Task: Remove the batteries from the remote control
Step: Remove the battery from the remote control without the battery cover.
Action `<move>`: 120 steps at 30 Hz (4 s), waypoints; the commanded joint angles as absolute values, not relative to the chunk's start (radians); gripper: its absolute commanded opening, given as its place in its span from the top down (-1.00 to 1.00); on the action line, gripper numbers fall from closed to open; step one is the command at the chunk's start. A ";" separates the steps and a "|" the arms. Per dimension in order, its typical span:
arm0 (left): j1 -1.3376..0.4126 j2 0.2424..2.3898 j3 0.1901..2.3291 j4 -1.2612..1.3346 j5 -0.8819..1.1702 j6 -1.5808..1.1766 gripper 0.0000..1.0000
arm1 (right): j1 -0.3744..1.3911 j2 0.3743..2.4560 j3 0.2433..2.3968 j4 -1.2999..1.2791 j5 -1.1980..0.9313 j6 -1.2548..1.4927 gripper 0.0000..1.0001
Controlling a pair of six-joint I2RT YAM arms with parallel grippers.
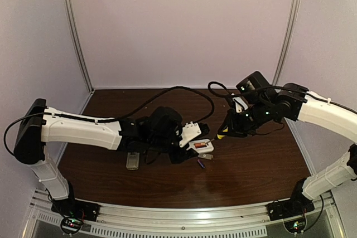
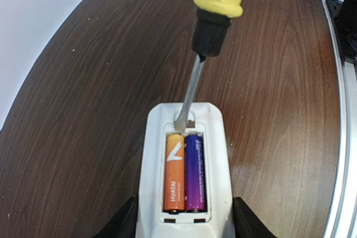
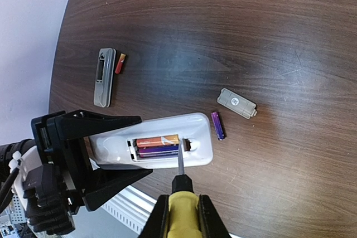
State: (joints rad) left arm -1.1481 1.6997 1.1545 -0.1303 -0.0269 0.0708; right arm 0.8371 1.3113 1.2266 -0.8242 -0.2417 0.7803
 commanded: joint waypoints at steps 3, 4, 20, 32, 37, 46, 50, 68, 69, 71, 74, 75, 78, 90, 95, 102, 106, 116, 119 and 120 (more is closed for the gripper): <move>-1.147 1.653 1.175 -0.071 0.000 0.084 1.00 | 0.864 1.351 1.266 -0.857 -0.220 0.726 1.00; -1.147 1.653 1.175 -0.072 0.000 0.083 1.00 | 0.869 1.357 1.268 -0.860 -0.219 0.721 1.00; -1.147 1.659 1.178 -0.083 0.061 0.084 1.00 | 0.920 1.406 1.342 -0.930 -0.115 0.684 1.00; -1.147 1.663 1.176 -0.095 0.055 0.082 1.00 | 0.943 1.436 1.367 -0.973 -0.088 0.671 1.00; -1.147 1.660 1.177 -0.099 0.044 0.087 1.00 | 0.966 1.470 1.379 -0.994 -0.098 0.644 1.00; -1.147 1.653 1.180 -0.123 0.029 0.105 1.00 | 0.982 1.541 1.429 -1.090 -0.103 0.598 1.00; -1.147 1.652 1.181 -0.121 0.030 0.102 1.00 | 0.990 1.562 1.415 -1.058 -0.149 0.600 1.00; -1.147 1.641 1.162 -0.107 0.046 0.099 1.00 | 1.002 1.548 1.331 -0.819 -0.359 0.632 1.00; -1.147 1.640 1.160 -0.107 0.049 0.099 1.00 | 1.002 1.541 1.326 -0.813 -0.347 0.636 1.00; -1.146 1.638 1.158 -0.107 0.049 0.098 1.00 | 1.001 1.528 1.318 -0.803 -0.322 0.643 1.00; -1.147 1.634 1.157 -0.109 0.049 0.100 1.00 | 0.999 1.502 1.305 -0.783 -0.288 0.653 1.00; -1.147 1.634 1.156 -0.108 0.049 0.098 1.00 | 0.997 1.491 1.302 -0.778 -0.276 0.655 1.00; -1.147 1.632 1.154 -0.107 0.052 0.093 1.00 | 0.996 1.458 1.287 -0.751 -0.266 0.653 1.00; -1.147 1.623 1.129 -0.060 0.067 0.064 1.00 | 0.996 1.368 1.173 -0.599 -0.368 0.640 1.00; -1.147 1.629 1.125 -0.050 0.070 0.057 1.00 | 0.995 1.341 1.146 -0.552 -0.382 0.638 1.00; -1.147 1.632 1.103 -0.015 0.082 0.049 1.00 | 0.995 1.310 1.117 -0.490 -0.410 0.637 1.00; -1.147 1.626 1.084 0.027 0.091 0.047 1.00 | 0.995 1.297 1.097 -0.466 -0.427 0.632 1.00; -1.147 1.612 1.027 0.100 0.130 0.039 1.00 | 0.994 1.238 1.031 -0.373 -0.454 0.630 1.00; -1.145 1.605 1.009 0.123 0.136 0.035 1.00 | 0.993 1.229 1.018 -0.350 -0.464 0.630 1.00; -1.145 1.603 1.002 0.130 0.138 0.031 1.00 | 0.993 1.229 1.014 -0.340 -0.467 0.630 1.00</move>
State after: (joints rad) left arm -1.1473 1.6295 1.0149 -0.0971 0.1036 0.0460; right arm 0.9703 1.2652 1.0077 -0.5667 -0.2584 0.6338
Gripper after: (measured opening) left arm 0.508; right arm 0.153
